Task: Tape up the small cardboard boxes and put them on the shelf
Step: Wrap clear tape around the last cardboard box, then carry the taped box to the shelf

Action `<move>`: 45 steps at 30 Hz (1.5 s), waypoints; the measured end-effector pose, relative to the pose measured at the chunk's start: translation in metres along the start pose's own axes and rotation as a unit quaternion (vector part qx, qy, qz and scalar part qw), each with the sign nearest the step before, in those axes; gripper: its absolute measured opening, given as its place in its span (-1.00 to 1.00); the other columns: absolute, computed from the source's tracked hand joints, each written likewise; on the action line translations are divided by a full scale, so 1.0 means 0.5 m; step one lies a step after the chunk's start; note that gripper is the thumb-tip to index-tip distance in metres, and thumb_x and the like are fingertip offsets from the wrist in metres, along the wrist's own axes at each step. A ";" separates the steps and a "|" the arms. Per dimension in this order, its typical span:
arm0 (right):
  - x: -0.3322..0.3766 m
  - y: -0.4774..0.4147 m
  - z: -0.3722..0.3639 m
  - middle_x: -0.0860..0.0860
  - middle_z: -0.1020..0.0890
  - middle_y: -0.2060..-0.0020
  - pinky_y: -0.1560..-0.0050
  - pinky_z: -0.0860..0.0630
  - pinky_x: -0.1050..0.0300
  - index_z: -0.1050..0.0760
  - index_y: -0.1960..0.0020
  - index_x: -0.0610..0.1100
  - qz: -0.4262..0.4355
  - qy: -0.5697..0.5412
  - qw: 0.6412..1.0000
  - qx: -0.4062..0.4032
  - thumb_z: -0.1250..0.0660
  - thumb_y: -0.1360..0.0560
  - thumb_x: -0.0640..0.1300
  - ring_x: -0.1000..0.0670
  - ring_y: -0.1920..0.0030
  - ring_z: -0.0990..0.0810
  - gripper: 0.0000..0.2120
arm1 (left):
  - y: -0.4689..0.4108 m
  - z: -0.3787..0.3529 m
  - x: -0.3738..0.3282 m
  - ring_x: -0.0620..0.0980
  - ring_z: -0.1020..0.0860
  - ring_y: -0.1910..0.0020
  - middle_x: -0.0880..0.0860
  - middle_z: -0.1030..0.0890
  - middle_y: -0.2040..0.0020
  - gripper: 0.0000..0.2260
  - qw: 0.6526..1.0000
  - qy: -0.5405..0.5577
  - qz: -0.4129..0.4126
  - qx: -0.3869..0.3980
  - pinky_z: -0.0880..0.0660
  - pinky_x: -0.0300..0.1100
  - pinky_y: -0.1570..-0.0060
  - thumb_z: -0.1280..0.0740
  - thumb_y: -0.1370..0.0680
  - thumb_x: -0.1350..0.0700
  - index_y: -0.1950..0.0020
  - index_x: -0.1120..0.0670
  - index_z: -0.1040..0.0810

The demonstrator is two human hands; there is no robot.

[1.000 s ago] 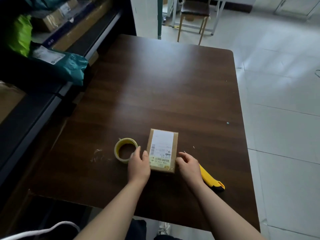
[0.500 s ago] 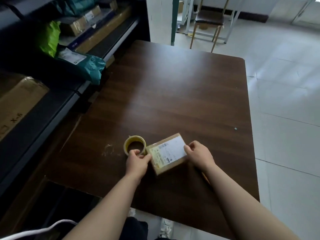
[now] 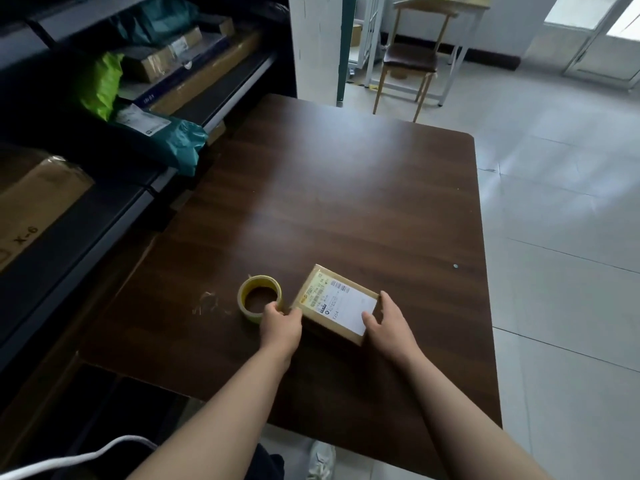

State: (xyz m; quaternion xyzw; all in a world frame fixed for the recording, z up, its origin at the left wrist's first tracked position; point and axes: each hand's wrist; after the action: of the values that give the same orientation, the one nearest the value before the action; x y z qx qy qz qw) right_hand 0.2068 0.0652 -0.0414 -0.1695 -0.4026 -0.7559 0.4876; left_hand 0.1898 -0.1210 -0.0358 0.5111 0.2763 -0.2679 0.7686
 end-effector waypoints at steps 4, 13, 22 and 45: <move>0.009 -0.021 -0.003 -0.09 -0.35 -0.42 -0.36 -0.28 0.12 -0.22 -0.51 -0.13 0.022 0.011 1.000 0.009 -0.20 -0.61 -0.05 -0.02 -0.38 -0.36 -0.50 | 0.035 -0.022 0.016 0.04 -0.51 -0.08 0.08 -0.52 -0.14 -0.58 0.995 -0.001 0.058 0.077 -0.52 0.01 -0.15 -0.30 -0.57 0.08 -0.40 0.14 -0.34; 0.013 0.026 -0.029 0.07 -0.61 -0.05 -0.08 -0.53 0.07 -0.51 -0.20 -0.06 0.021 -0.109 0.994 -0.003 -0.22 -0.60 0.04 0.12 -0.05 -0.54 -0.74 | 0.086 -0.004 -0.006 0.01 -0.49 -0.26 0.06 -0.45 -0.40 -0.49 0.995 0.031 -0.003 0.094 -0.46 -0.19 -0.01 -0.25 -0.61 0.12 -0.54 0.05 -0.18; 0.194 0.100 0.010 0.07 -0.58 -0.03 0.08 -0.61 0.18 -0.46 -0.23 -0.05 0.158 -0.259 0.950 -0.078 -0.27 -0.58 -0.01 0.08 -0.05 -0.58 -0.75 | 0.159 0.125 -0.114 -0.09 -0.52 -0.16 -0.01 -0.52 -0.28 -0.61 0.979 0.100 -0.176 0.002 -0.53 -0.35 0.18 -0.28 -0.60 0.11 -0.43 -0.03 -0.39; 0.578 0.837 -0.371 0.11 -0.53 -0.15 -0.11 -0.58 0.04 -0.46 -0.27 0.11 0.414 -0.267 0.823 0.282 -0.27 -0.55 0.08 0.13 -0.11 -0.52 -0.71 | 0.694 0.853 0.257 -0.17 -0.62 -0.05 -0.11 -0.63 -0.15 -0.68 0.835 0.299 -0.248 -0.389 -0.59 -0.28 0.09 -0.27 -0.59 0.09 -0.32 -0.14 -0.48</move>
State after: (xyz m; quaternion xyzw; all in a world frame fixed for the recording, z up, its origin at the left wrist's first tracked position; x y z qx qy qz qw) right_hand 0.4626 -0.3356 0.2169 -0.3708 -0.6048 -0.2611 0.6546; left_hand 0.5855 -0.4198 0.2341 0.1395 0.6917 -0.1538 0.6917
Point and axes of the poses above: each hand's wrist, its own y-axis away from the middle knuckle, its own z-axis out of the back of the hand, x = y × z
